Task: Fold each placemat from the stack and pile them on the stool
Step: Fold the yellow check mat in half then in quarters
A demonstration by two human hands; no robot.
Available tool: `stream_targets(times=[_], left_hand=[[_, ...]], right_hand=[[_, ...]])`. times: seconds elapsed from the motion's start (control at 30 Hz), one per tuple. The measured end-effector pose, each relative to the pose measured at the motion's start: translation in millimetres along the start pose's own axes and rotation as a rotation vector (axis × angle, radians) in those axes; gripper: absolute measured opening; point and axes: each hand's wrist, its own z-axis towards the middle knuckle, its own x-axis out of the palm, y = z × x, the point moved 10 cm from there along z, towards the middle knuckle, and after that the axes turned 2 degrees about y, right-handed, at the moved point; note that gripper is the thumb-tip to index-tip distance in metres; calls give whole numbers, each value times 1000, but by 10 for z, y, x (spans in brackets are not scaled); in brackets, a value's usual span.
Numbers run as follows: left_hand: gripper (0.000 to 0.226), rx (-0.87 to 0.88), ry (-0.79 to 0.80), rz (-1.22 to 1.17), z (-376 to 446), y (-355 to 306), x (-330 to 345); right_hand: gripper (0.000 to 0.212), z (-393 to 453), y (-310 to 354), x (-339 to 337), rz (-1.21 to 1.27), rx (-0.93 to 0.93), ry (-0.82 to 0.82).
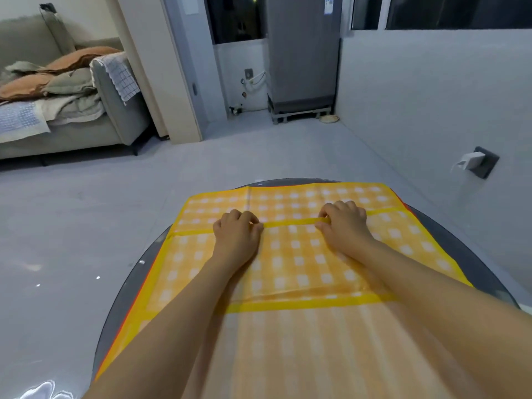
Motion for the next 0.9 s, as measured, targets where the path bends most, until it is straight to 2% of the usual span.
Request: stream_targets(times=[0.2, 0.37, 0.53, 0.7, 0.9], left_hand=[[16, 20, -50, -90, -145, -90, -311], [12, 124, -88, -165, -437, -337, -942], [12, 218, -128, -176, -966, -594, -1573], [9, 267, -18, -157, -1553, -738, -1809], [8, 252, 152, -149, -2192, -664, -1517]], right_hand=[[16, -166, 11, -285, 139, -13, -53], [10, -514, 172, -905, 225, -90, -131], [8, -1125, 366, -1508, 233, -160, -109], [12, -1748, 470, -1753, 194, -183, -58], [16, -2345, 437, -1403, 191, -202, 123]])
